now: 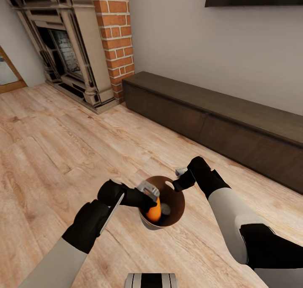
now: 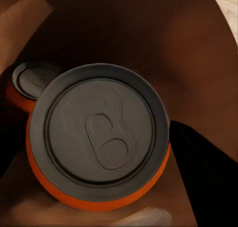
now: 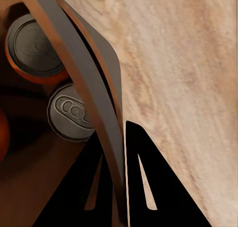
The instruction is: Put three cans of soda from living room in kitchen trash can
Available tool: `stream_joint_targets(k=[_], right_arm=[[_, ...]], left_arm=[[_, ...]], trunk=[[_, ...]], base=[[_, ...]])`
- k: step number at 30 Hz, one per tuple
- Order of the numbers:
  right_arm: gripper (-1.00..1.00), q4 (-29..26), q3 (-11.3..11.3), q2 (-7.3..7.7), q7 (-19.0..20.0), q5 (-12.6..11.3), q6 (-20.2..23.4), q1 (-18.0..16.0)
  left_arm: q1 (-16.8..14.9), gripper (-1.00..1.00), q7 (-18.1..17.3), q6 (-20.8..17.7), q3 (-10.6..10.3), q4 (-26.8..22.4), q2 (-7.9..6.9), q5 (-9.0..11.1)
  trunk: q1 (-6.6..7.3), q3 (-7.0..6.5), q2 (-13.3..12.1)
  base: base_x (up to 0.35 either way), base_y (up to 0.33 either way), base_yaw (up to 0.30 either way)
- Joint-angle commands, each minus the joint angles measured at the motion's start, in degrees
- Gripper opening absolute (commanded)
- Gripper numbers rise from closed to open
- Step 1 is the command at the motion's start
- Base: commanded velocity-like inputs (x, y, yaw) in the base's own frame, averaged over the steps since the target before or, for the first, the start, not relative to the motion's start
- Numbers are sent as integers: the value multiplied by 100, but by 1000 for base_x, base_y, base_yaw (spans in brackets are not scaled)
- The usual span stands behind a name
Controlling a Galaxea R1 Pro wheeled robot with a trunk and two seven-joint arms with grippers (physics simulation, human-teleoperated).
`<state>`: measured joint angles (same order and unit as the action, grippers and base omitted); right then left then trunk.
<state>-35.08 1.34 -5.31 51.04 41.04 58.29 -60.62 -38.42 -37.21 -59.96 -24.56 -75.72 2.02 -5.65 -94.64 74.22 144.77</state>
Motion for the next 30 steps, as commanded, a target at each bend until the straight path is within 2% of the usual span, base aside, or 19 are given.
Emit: stream_joint_targets(k=[1,7,12,13,24,30], right_arm=[[-100,1,-2,-1,196,-382,171,-3],[-100,1,-2,-4,196,-379,171,-3],[-100,1,-2,-10,196,-383,171,-3],[-100,1,-2,-14,196,-381,171,-3],[-100,1,-2,-26,196,-383,171,-3],[-100,1,-2,-23,196,-379,171,-3]], left_arm=[[1,-100,498,57,-46,100,-6,-366],[0,-100,509,55,-230,113,25,-379],[-6,-100,513,55,-258,208,45,-383],[-6,100,511,55,-262,217,48,-382],[4,100,612,62,-256,158,46,-359],[10,100,618,231,-200,-463,8,-342]], trunk=[[1,-1,0],[1,-1,0],[1,-1,0],[1,-1,0],[1,-1,0],[1,-1,0]], base=[[0,0,0],[0,0,0],[0,0,0],[0,0,0],[0,0,0],[0,0,0]])
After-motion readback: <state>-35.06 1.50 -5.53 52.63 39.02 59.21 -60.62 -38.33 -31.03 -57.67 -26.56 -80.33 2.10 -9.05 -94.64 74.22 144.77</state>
